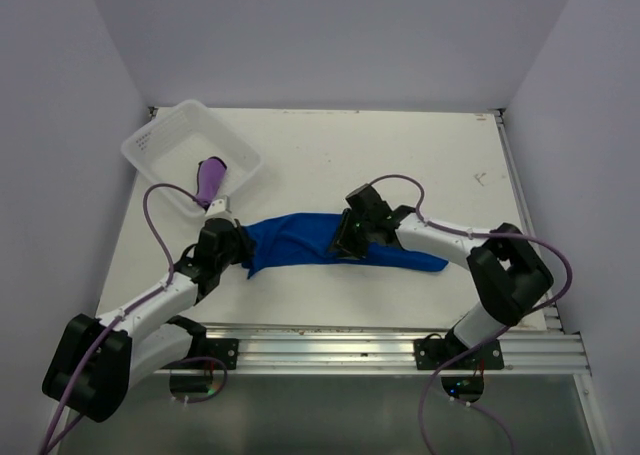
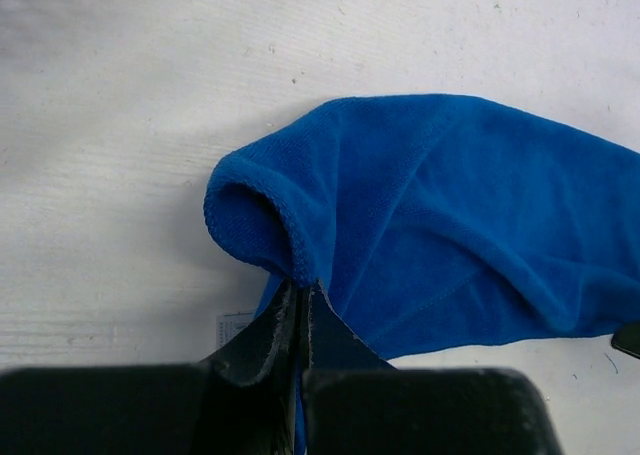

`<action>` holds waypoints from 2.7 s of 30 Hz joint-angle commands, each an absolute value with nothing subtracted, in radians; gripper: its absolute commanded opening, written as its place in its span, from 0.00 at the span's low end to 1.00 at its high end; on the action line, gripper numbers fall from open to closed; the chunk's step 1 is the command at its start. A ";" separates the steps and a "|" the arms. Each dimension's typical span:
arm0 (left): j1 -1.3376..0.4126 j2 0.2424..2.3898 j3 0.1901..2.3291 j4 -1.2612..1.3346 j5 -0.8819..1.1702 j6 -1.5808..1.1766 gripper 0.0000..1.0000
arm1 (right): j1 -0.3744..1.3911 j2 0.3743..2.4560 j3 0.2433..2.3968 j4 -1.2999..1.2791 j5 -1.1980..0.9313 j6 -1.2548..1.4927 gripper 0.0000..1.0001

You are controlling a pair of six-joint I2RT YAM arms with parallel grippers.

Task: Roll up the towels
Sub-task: Fold the towel

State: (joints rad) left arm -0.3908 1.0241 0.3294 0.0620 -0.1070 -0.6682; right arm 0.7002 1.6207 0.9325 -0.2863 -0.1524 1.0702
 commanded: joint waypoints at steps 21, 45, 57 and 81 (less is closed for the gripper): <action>-0.295 1.068 0.523 -0.030 -0.152 -0.603 0.56 | 0.325 1.262 0.900 -0.706 0.256 0.624 0.13; -0.285 1.071 0.411 0.035 -0.051 -0.684 0.54 | 0.086 1.588 0.868 -0.494 0.133 0.558 0.00; -0.264 1.206 0.480 0.113 -0.063 -0.687 0.53 | -0.026 1.695 0.983 -0.509 0.110 0.420 0.00; -0.264 1.298 0.460 0.147 -0.028 -0.692 0.37 | -0.052 1.753 1.020 -0.483 0.068 0.373 0.00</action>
State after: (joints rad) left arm -0.2741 1.2968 0.4698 0.1123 -0.0299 -0.6811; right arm -0.0402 1.7157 1.0199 -0.5198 0.0563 0.3981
